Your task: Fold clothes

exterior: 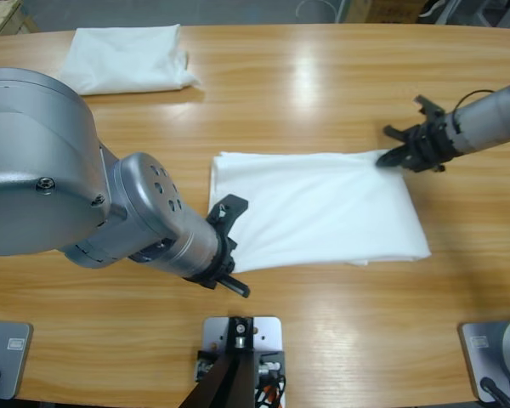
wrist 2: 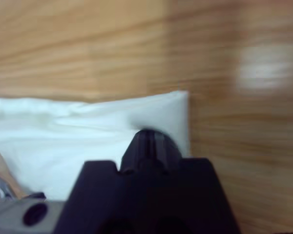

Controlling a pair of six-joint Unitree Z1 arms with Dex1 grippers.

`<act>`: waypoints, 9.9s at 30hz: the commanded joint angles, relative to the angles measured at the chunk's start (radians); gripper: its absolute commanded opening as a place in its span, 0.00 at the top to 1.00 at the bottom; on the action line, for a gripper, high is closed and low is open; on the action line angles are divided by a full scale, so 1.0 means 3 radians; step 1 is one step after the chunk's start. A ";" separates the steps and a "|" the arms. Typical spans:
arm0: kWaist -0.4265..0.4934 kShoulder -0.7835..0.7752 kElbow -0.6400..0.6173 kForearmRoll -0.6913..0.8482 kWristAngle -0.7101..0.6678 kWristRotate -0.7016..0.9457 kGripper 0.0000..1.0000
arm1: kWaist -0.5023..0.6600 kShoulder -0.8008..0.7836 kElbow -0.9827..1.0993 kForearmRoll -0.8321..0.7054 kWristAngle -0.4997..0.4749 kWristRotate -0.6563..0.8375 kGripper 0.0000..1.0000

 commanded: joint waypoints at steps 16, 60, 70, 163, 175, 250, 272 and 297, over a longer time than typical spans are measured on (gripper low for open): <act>0.0430 0.0000 -0.0611 0.0060 0.0052 0.0001 1.00 | 0.0846 -0.1232 0.0648 0.0645 -0.0092 0.0935 1.00; 0.1605 0.0161 -0.0333 0.0208 0.0389 -0.0067 1.00 | 0.1449 -0.0669 0.0661 0.0611 -0.0769 0.1516 1.00; 0.0912 -0.0796 -0.0303 0.0230 0.0395 0.0094 1.00 | 0.1503 -0.1050 0.0561 0.0789 -0.0900 0.1388 0.87; 0.0415 -0.0125 0.0177 0.0078 0.0414 -0.0075 1.00 | -0.0092 -0.0257 0.1371 -0.0956 0.1027 0.1204 0.19; 0.0617 -0.0219 0.0287 0.0100 0.0468 -0.0020 1.00 | 0.0299 -0.0314 0.1509 -0.1167 0.1108 0.1312 0.23; 0.0638 -0.1221 0.1099 0.0051 0.0714 0.0007 0.58 | 0.1942 0.0093 -0.2120 0.3573 -0.2128 0.0977 1.00; 0.0535 -0.1167 0.1203 0.0025 0.0701 -0.0034 0.58 | 0.2417 0.0547 -0.2093 0.2852 -0.1488 0.1177 1.00; 0.0530 -0.1105 0.1208 0.0005 0.0701 -0.0043 0.57 | 0.2966 0.0503 -0.2648 0.2917 -0.1441 0.0958 1.00</act>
